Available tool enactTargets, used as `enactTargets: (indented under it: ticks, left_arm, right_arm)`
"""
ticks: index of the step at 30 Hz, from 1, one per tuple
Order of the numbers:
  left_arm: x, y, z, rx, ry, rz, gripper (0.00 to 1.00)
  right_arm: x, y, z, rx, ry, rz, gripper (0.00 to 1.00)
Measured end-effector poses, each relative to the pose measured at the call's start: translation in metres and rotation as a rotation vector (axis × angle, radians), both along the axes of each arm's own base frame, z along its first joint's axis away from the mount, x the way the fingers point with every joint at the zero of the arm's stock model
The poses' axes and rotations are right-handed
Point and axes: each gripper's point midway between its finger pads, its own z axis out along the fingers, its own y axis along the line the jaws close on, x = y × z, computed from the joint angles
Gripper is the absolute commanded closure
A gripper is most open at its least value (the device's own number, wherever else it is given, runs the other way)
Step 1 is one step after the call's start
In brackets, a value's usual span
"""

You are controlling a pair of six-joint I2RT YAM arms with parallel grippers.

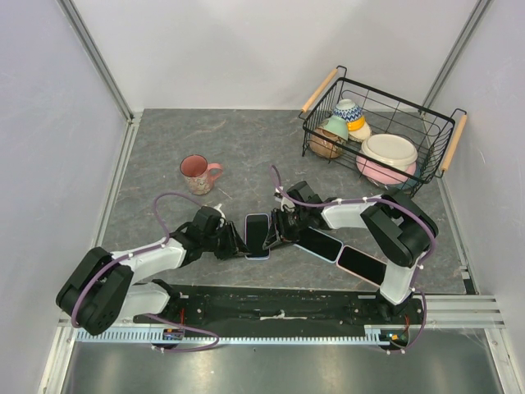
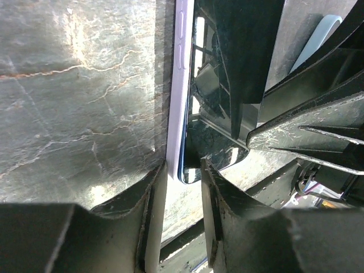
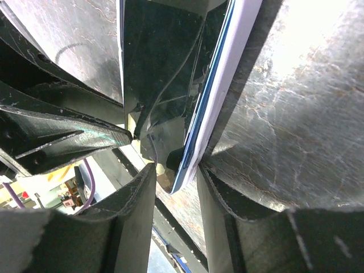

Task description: Put the phone into the phone case

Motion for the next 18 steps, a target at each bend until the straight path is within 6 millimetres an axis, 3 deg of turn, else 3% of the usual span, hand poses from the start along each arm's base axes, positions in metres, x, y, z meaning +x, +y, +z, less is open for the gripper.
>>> enactTargets:
  ticks: [9,18]
  left_arm:
    - [-0.002,0.0,-0.004,0.004,0.022,-0.001,0.85]
    - [-0.002,-0.003,-0.006,-0.001,0.042,-0.012,0.91]
  right_arm:
    - [-0.005,-0.003,-0.003,0.01,-0.008,0.004,0.55]
    - [-0.011,-0.005,-0.002,0.013,-0.004,0.018,0.6]
